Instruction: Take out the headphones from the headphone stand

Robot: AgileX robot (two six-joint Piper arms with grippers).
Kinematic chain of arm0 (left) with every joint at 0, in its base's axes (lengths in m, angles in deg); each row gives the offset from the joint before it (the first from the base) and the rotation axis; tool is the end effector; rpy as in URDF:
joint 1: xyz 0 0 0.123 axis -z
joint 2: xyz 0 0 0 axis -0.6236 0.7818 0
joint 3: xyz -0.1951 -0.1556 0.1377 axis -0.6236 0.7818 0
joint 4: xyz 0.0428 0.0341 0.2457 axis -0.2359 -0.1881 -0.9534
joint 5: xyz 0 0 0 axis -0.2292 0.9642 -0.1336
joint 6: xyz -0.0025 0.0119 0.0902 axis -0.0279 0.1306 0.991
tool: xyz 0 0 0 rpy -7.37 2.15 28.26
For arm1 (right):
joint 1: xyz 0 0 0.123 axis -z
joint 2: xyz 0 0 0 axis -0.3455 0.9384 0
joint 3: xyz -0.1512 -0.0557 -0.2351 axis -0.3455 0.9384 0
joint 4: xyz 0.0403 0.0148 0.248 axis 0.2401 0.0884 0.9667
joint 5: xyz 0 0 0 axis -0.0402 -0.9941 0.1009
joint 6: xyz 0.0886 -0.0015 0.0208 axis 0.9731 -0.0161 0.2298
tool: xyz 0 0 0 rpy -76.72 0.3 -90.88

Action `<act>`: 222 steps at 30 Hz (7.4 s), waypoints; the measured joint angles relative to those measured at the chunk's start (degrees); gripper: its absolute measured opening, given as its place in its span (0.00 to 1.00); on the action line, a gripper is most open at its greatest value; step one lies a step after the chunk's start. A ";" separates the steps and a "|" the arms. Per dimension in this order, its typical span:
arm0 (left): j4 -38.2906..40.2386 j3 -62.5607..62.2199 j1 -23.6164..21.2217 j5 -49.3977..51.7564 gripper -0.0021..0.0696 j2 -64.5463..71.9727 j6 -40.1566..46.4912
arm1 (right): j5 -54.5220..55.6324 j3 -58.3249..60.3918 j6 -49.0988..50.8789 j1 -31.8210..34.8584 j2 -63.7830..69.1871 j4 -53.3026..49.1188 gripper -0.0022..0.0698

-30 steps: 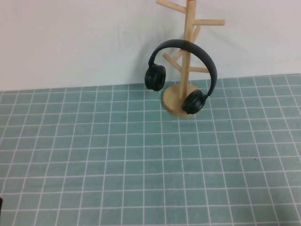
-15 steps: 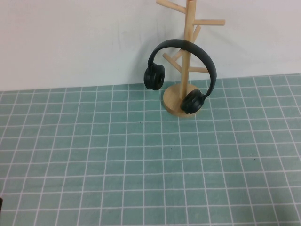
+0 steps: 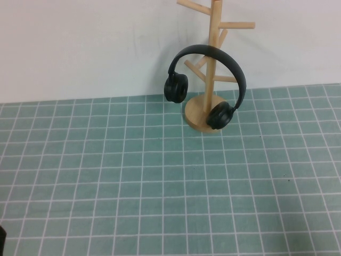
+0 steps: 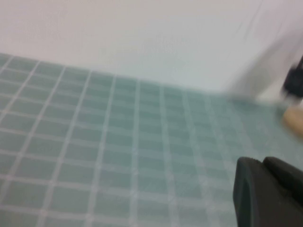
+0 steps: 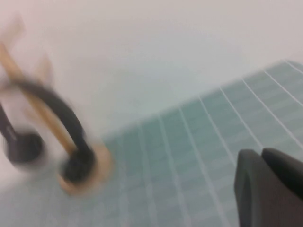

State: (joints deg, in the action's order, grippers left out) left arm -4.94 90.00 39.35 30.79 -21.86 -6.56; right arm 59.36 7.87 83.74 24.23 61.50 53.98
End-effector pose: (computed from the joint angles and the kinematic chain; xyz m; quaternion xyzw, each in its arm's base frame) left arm 0.0547 -0.0094 0.1831 -0.0455 0.7635 -0.1087 0.6350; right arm 0.0547 -0.0009 0.2038 0.1948 0.6622 0.1778 0.7013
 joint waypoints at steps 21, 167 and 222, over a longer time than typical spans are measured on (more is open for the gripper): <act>-11.68 0.00 0.00 4.98 0.03 0.00 0.21 | -49.58 -46.72 -6.96 -0.11 41.80 -9.16 0.03; -11.71 0.00 0.00 4.98 0.02 0.00 0.21 | -43.13 -104.07 -3.95 -43.85 128.00 -41.86 0.41; -11.71 0.00 0.00 4.98 0.02 0.00 0.21 | -3.08 -17.43 16.16 -4.63 22.18 -44.44 0.02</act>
State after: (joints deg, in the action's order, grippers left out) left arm -16.65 90.00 39.35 35.77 -21.86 -6.34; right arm 56.27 -9.57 99.91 19.60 83.68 9.54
